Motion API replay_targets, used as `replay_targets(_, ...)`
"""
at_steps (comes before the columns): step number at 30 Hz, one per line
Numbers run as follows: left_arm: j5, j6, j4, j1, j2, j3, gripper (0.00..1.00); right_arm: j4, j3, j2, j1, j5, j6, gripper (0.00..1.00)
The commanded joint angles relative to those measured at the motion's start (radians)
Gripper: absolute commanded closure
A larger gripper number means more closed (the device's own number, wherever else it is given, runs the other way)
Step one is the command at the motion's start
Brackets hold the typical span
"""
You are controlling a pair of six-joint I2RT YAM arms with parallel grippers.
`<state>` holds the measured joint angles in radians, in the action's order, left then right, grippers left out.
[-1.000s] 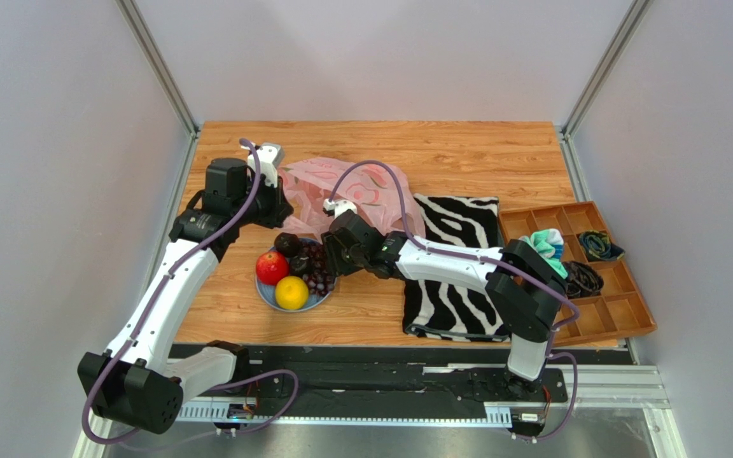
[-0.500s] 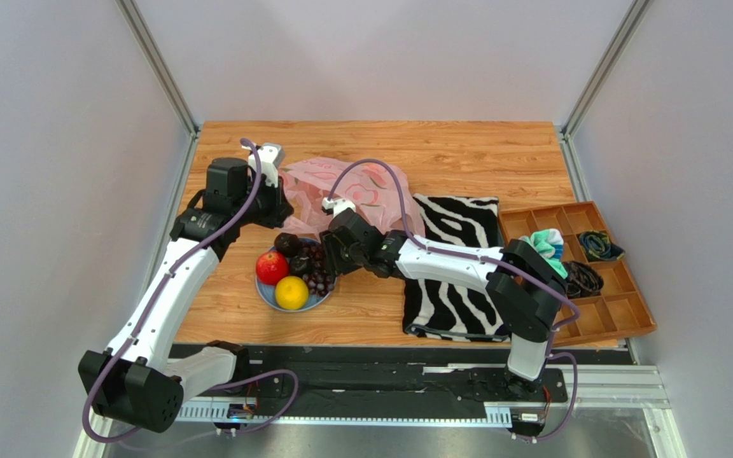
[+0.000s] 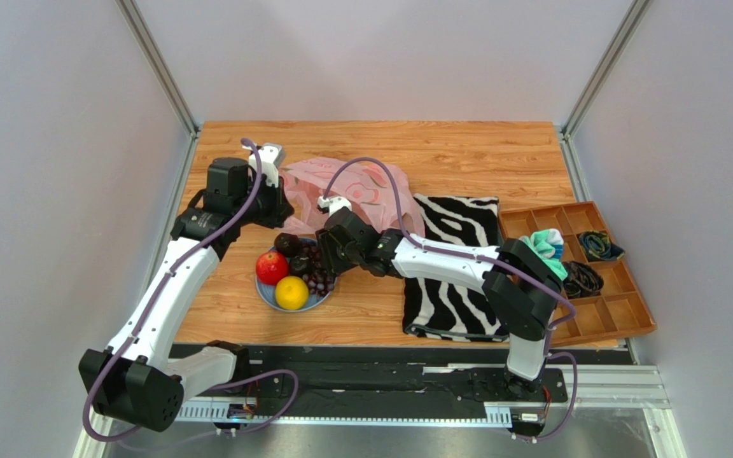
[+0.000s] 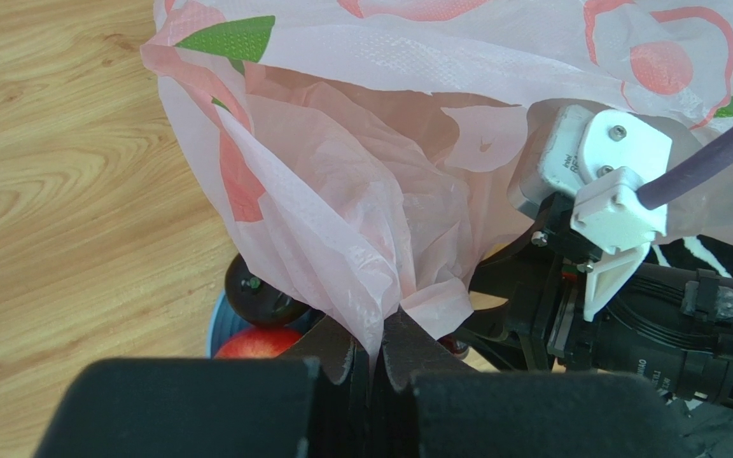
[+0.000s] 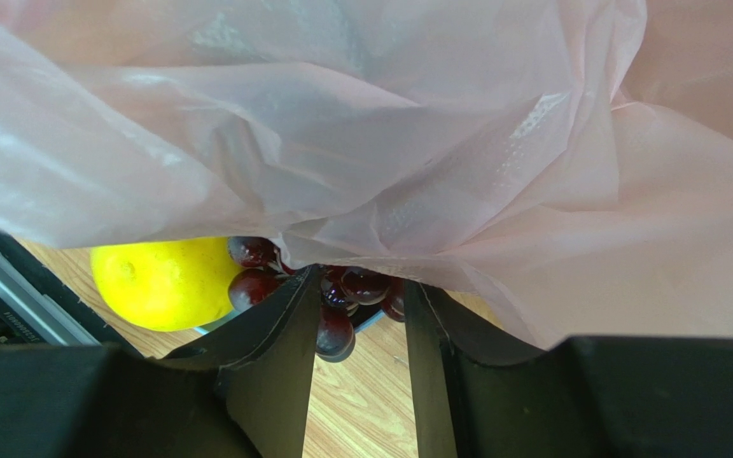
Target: Place the fruits into the plastic bag
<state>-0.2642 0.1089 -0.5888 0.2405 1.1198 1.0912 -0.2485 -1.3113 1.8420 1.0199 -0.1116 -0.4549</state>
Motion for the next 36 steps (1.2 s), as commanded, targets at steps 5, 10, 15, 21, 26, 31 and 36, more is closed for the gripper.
replay_targets(5,-0.021,0.005,0.003,-0.004,0.002,0.022,1.00,0.008,-0.035,0.020,0.008,-0.003,0.009,0.60)
replay_targets(10,-0.020,0.003,0.003,-0.006,0.000,0.022,1.00,0.000,-0.040,0.034,0.006,0.001,0.009,0.67)
replay_targets(15,-0.021,0.003,0.003,-0.006,-0.002,0.024,1.00,0.014,-0.026,0.028,0.006,0.000,0.007,0.73)
replay_targets(21,-0.021,0.005,0.003,-0.004,-0.005,0.022,1.00,0.017,-0.026,0.013,0.006,0.004,0.013,0.87)
replay_targets(26,-0.018,0.005,0.003,-0.006,-0.005,0.022,1.00,0.031,0.001,-0.024,0.006,0.018,0.021,1.00)
replay_targets(31,-0.020,0.005,0.003,-0.006,-0.006,0.022,1.00,0.130,0.087,-0.134,0.012,0.023,0.019,1.00)
replay_targets(36,-0.020,0.005,0.001,-0.006,-0.006,0.022,1.00,0.164,0.122,-0.199,0.016,-0.002,0.025,1.00)
